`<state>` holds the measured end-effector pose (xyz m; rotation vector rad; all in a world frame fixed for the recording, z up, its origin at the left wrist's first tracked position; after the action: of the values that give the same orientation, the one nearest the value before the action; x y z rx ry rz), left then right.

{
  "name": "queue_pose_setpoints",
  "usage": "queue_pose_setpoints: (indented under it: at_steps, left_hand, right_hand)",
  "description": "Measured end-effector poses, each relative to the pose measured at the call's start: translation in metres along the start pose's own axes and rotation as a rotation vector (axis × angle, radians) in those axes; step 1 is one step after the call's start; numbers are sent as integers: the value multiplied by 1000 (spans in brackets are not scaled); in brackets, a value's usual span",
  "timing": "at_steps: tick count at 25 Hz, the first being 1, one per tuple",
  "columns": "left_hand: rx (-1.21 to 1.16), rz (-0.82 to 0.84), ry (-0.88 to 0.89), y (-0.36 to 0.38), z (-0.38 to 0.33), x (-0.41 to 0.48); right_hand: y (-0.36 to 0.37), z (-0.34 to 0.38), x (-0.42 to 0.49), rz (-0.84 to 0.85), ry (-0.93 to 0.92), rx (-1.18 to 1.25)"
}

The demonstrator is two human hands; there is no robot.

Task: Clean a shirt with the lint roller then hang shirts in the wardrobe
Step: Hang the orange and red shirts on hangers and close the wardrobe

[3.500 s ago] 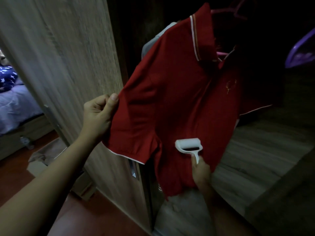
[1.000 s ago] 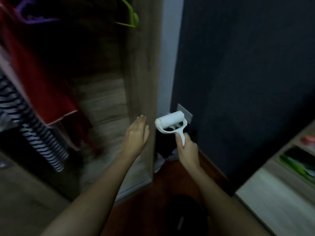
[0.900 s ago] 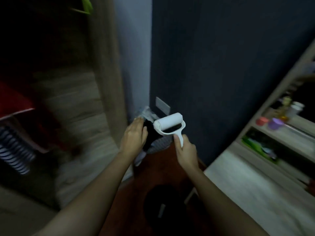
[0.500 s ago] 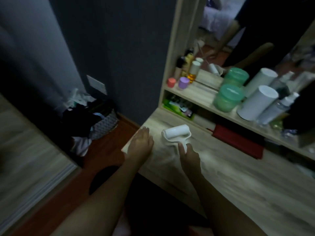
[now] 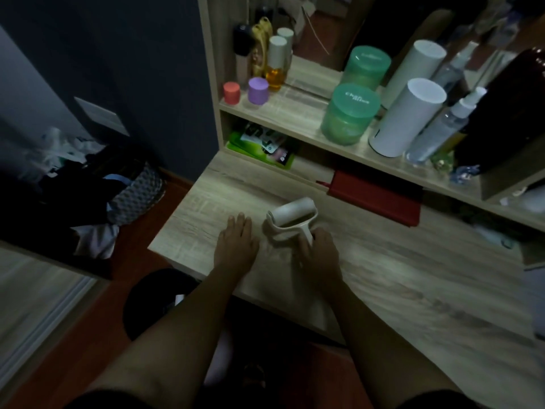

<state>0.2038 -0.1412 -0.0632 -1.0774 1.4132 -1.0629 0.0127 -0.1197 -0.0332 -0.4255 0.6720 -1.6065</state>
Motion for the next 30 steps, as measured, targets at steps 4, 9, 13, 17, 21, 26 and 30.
queue_pose_setpoints:
  at_steps: [4, 9, 13, 17, 21, 26, 30]
  left_hand:
    - [0, -10, 19, -22, 4, -2]
    - [50, -183, 20, -126, 41, -1]
    - [95, -434, -36, -268, 107, -28]
    - [241, -706, -186, -410, 199, -108]
    - [388, -887, -327, -515, 283, -207]
    - [632, -1043, -413, -593, 402, -321]
    - [843, -1015, -445, -639, 474, -391]
  right_hand:
    - [-10, 5, -3, -150, -18, -166]
    - [-36, 117, 9, -229, -318, -161]
    - [-54, 287, 18, -222, -682, -60]
    - [-45, 470, -19, -209, -1028, -20]
    - [-20, 621, -93, -181, -1298, 21]
    - [33, 756, -192, -179, -1534, 78]
    - [75, 838, -250, -186, -1635, 138]
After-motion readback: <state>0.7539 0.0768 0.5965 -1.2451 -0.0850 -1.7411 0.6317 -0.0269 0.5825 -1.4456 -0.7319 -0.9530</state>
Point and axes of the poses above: each hand's wrist, its own x-axis towards the middle knuckle, its own y-axis out of the palm, z = x × y, the point moved 7 cm from there along x, towards the middle knuckle, and after that the axes turned 10 degrees about x, right-handed, at the moved point
